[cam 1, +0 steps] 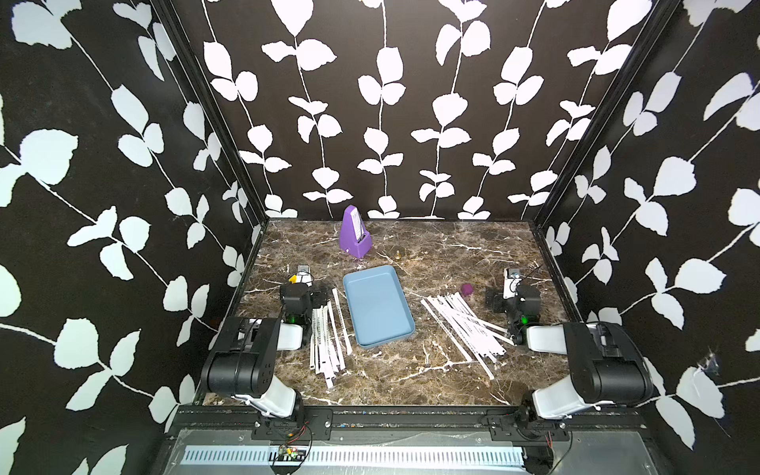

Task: Put the straws into the storage box
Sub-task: Pick up the straw from the center of the board.

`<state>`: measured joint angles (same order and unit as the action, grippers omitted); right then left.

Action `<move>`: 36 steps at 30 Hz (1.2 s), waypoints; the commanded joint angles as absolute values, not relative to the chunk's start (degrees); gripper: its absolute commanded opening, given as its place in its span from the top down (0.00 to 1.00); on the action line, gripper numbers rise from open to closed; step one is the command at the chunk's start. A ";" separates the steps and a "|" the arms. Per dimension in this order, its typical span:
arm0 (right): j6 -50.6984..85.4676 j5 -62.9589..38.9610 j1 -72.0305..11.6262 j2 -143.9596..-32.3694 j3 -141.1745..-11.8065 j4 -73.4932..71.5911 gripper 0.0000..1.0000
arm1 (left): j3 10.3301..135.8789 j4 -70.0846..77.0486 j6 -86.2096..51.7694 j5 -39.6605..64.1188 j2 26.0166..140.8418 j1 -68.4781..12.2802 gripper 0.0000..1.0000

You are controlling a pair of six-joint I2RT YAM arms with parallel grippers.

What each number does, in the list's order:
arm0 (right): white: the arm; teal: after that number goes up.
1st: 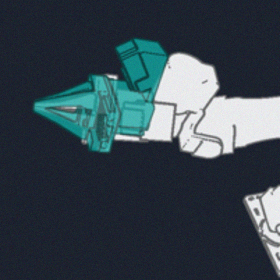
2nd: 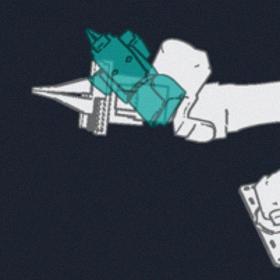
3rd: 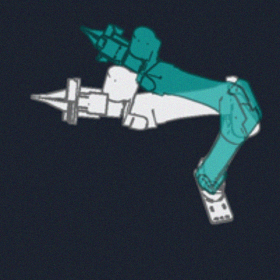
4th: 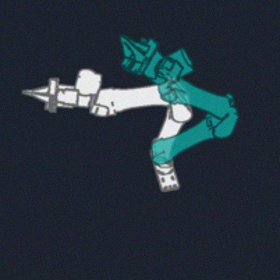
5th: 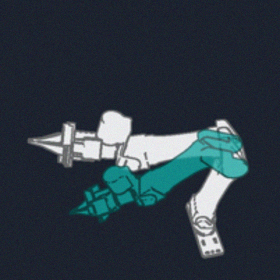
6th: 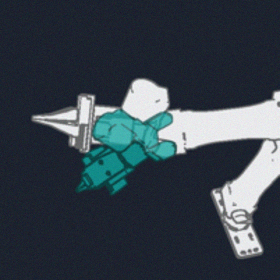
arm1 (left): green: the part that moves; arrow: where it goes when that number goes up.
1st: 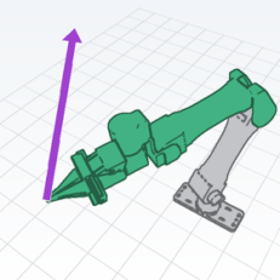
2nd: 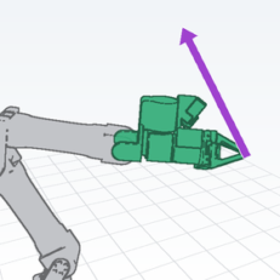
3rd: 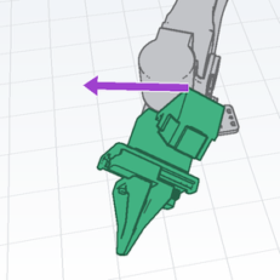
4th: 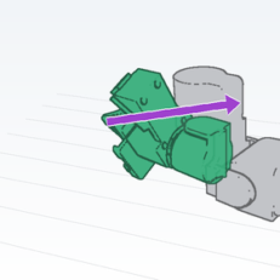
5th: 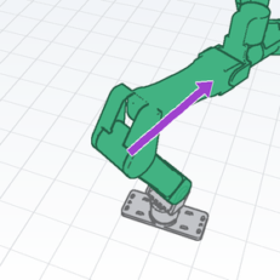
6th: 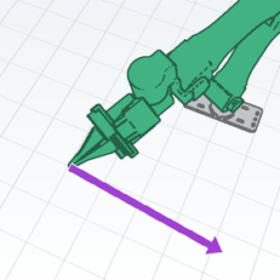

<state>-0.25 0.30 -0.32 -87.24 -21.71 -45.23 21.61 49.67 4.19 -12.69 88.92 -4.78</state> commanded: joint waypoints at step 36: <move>12.62 22.14 -11.83 -64.49 -47.37 9.40 0.01 | 26.07 17.29 -3.19 -31.29 59.42 -8.18 0.01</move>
